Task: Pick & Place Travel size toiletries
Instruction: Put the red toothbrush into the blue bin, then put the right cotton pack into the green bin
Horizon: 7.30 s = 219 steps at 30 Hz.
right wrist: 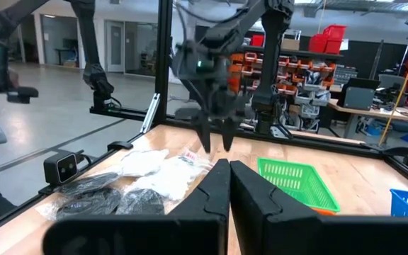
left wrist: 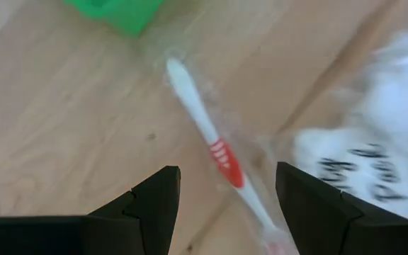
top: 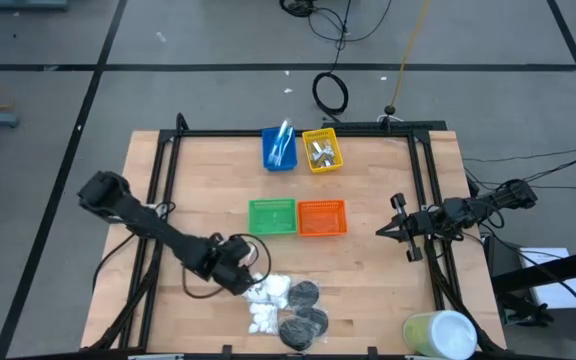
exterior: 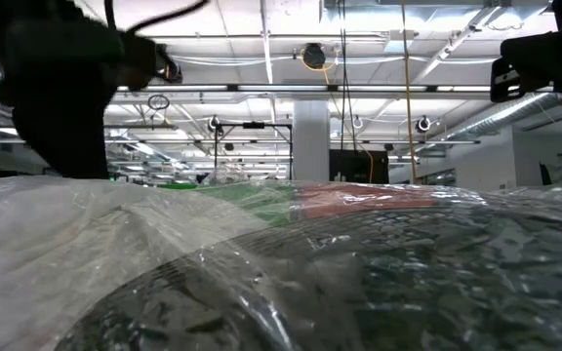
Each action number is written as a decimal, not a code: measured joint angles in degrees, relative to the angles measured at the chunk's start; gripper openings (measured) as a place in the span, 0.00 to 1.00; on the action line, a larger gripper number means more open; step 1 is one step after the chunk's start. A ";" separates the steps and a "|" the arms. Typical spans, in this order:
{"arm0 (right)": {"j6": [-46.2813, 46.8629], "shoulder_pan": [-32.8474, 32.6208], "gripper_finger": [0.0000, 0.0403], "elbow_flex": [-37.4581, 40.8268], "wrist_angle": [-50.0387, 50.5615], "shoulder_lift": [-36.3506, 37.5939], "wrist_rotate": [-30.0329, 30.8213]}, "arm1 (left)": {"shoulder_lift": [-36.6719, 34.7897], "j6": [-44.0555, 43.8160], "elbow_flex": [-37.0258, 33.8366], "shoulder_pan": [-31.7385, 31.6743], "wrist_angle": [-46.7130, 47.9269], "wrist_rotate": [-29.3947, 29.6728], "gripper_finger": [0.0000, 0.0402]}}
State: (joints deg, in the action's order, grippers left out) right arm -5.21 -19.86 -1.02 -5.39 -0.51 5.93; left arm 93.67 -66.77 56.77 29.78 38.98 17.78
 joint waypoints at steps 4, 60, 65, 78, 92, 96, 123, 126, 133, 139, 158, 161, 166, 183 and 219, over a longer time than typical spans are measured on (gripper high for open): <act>0.00 0.00 0.00 0.00 0.00 0.00 0.00 | 4.02 -1.26 0.00 -1.58 -0.02 -2.81 0.57; 0.00 0.00 0.00 0.02 0.02 0.00 0.00 | -4.84 -18.41 -0.09 -4.08 25.03 -6.82 0.05; 0.00 -0.01 0.00 0.02 0.02 0.00 0.00 | -16.46 -19.19 -0.07 -3.81 23.39 3.06 0.06; 0.00 -0.02 0.00 0.01 0.02 0.00 0.00 | -29.14 36.38 1.51 -12.89 -27.94 8.72 0.05; 0.00 0.00 0.00 0.02 -0.02 0.00 0.00 | -22.33 51.01 1.55 -43.63 -40.03 -16.67 0.05; 0.00 -0.02 0.00 0.01 0.00 0.02 0.00 | -16.60 53.93 1.57 -52.90 -44.08 -22.22 0.05; 0.00 0.00 0.00 0.00 0.00 0.02 0.00 | 9.86 51.65 1.55 -70.91 -61.72 -17.01 0.05; 0.00 -0.02 0.00 0.02 0.00 0.02 0.00 | 9.87 52.60 1.55 -70.29 -60.95 -15.36 0.05; 0.00 0.00 0.00 0.02 0.00 0.02 0.00 | 9.87 52.85 1.55 -68.71 -59.87 -14.10 0.05; 0.00 0.00 0.00 0.02 0.00 0.02 0.00 | 9.89 52.62 1.55 -67.51 -56.83 -9.55 0.05; 0.00 -0.02 0.00 0.00 0.00 0.00 0.00 | 9.95 43.47 1.55 -65.74 -48.64 -9.20 0.05; 0.00 0.00 0.00 0.02 0.00 0.00 0.00 | 9.96 41.61 1.55 -65.59 -46.92 -9.09 0.05; 0.00 -0.01 0.00 0.01 0.00 0.01 0.00 | 9.98 38.69 1.56 -65.59 -44.82 -8.92 0.05; 0.00 -0.01 0.00 0.02 0.01 0.00 0.00 | 9.98 35.53 1.56 -65.61 -43.39 -8.95 0.31; 0.00 -0.02 0.00 0.00 -0.02 0.02 0.00 | -7.20 75.19 1.57 -20.60 -35.45 -24.11 0.54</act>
State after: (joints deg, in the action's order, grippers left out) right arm -5.21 -19.88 -1.01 -5.41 -0.49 5.93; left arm 86.47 8.42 58.35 9.17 3.53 -6.33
